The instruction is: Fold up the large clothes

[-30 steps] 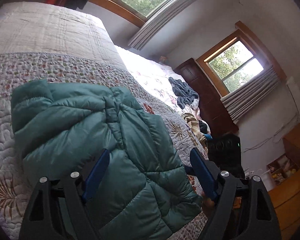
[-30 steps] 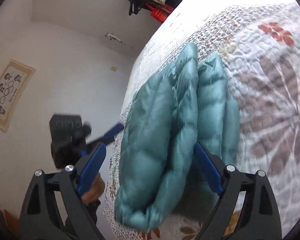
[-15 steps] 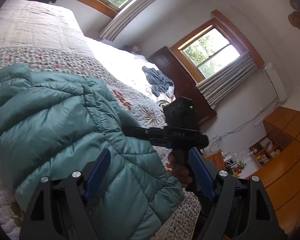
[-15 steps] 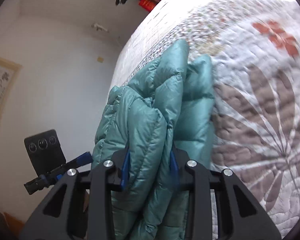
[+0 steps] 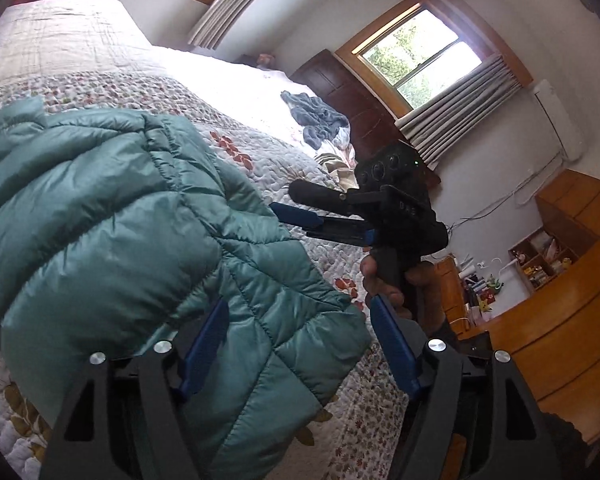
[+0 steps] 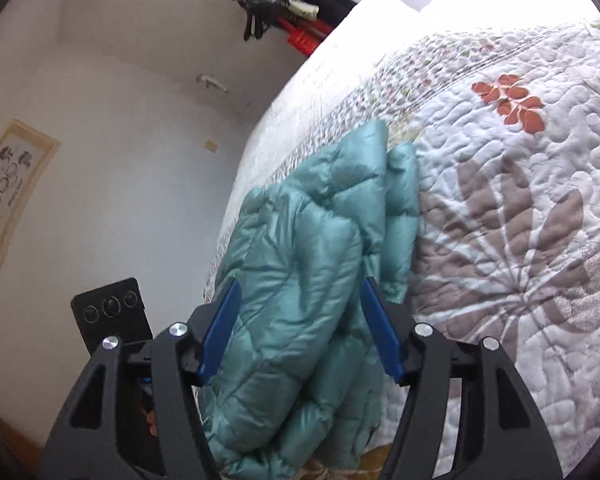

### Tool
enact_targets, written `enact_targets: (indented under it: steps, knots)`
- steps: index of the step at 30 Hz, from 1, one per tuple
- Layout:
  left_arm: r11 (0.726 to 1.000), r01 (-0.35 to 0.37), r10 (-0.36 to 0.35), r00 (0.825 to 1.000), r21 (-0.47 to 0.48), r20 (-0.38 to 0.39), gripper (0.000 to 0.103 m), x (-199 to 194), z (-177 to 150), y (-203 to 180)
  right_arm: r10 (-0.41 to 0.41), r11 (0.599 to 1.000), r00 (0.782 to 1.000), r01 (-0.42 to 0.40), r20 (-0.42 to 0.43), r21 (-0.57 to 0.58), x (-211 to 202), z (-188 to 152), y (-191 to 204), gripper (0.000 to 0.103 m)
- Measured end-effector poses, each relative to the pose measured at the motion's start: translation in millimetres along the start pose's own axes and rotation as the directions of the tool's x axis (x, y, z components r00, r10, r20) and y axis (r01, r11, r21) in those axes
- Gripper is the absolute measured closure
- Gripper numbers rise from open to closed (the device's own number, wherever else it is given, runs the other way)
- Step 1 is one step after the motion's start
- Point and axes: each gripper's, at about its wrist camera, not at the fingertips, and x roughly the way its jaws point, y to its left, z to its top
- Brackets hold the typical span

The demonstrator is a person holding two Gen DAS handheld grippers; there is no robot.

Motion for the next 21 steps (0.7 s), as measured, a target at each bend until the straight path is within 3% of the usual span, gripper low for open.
enact_targets:
  steps: [3,4,5,6,8,14,21]
  knots:
    - [0.999,0.025,-0.026,1.0,0.024,0.001,0.03,3,-3,-15,0.023,0.999,0.996,-0.02,-0.081,0.046,17,6,4,0.044]
    - [0.999,0.033,-0.032,0.999,0.036,-0.004,0.03,6,-3,-22,0.027,0.999,0.996,-0.023,-0.089,0.047,20,9,6,0.054]
    - [0.998,0.043,-0.042,0.999,0.047,-0.014,0.03,11,-4,-29,0.024,0.998,0.995,-0.019,-0.093,0.055,25,11,6,0.078]
    - [0.997,0.046,-0.045,0.999,0.057,-0.028,0.03,17,-5,-34,0.022,0.998,0.996,-0.016,-0.088,0.067,29,15,3,0.086]
    - [0.996,0.012,-0.006,0.998,0.083,-0.069,0.032,32,-9,-43,0.028,0.997,0.998,-0.023,-0.06,0.073,29,16,-3,0.092]
    - [0.997,-0.06,0.069,0.98,0.057,-0.186,0.051,67,-33,-26,0.056,0.987,0.998,-0.057,0.015,0.147,17,-22,-43,0.094]
    - [0.993,-0.113,0.12,0.97,0.042,-0.212,0.058,79,-40,-10,0.023,0.989,1.0,-0.021,-0.006,0.149,36,-34,-61,0.092]
